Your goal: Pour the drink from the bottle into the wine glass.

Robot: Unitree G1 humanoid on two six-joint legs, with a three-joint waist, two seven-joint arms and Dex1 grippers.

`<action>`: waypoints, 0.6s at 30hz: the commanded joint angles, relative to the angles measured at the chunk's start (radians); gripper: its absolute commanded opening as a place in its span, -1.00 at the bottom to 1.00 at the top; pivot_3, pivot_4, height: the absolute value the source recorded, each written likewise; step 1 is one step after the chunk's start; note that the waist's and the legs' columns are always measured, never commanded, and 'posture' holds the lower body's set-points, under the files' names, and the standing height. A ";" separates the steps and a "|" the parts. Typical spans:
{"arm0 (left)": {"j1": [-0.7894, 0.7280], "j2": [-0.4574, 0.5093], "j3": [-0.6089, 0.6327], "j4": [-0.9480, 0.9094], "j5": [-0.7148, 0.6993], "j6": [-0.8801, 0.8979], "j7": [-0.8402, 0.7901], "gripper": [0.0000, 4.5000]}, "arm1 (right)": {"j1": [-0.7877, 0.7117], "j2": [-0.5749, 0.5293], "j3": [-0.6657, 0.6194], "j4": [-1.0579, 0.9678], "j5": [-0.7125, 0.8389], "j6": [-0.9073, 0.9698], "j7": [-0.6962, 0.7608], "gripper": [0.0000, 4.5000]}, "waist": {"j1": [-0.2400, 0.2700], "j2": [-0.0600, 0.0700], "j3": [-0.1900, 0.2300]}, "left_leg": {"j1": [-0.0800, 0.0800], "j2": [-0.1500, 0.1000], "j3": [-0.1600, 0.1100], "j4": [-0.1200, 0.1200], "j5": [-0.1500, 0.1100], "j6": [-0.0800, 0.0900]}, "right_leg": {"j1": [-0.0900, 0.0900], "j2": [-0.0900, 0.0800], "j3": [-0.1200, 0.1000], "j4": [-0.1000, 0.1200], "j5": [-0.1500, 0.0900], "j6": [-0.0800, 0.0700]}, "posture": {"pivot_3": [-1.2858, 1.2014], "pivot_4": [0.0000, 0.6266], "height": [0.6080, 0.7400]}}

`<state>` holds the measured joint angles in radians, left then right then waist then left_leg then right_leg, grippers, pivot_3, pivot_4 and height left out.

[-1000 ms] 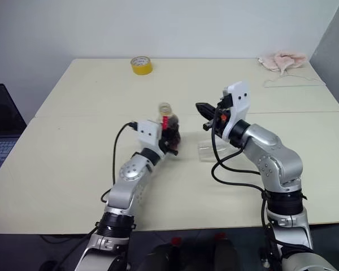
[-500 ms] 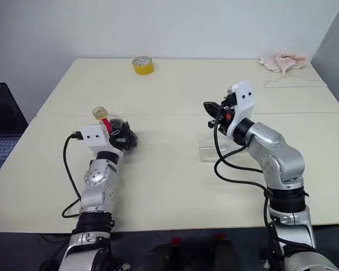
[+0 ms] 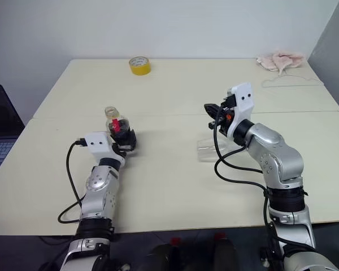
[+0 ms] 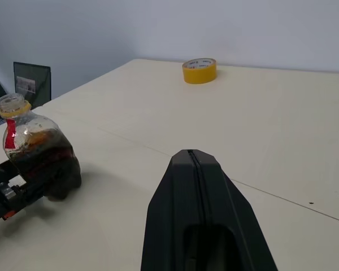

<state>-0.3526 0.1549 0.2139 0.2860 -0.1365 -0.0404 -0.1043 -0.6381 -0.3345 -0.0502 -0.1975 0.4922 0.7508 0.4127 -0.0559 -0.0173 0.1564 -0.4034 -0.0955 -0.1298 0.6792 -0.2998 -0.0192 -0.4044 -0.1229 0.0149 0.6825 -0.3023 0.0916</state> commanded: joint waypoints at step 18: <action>0.176 0.014 -0.015 -0.256 -0.043 0.140 -0.059 0.99 | -0.016 -0.014 -0.005 0.003 -0.017 -0.044 0.027 -1.00 | 0.000 0.000 0.000 | 0.000 0.000 0.000 0.000 0.000 0.000 | 0.000 0.000 0.000 0.000 0.000 0.000 | 0.03 -0.52 1.00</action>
<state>-0.1872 0.1606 0.2008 0.0886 -0.1615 0.0938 -0.1566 -0.6382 -0.3418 -0.0473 -0.1794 0.4825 0.7304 0.4333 -0.0557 -0.0172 0.1564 -0.4034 -0.0955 -0.1297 0.6792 -0.2998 -0.0191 -0.4043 -0.1229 0.0150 0.6823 -0.3023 0.0916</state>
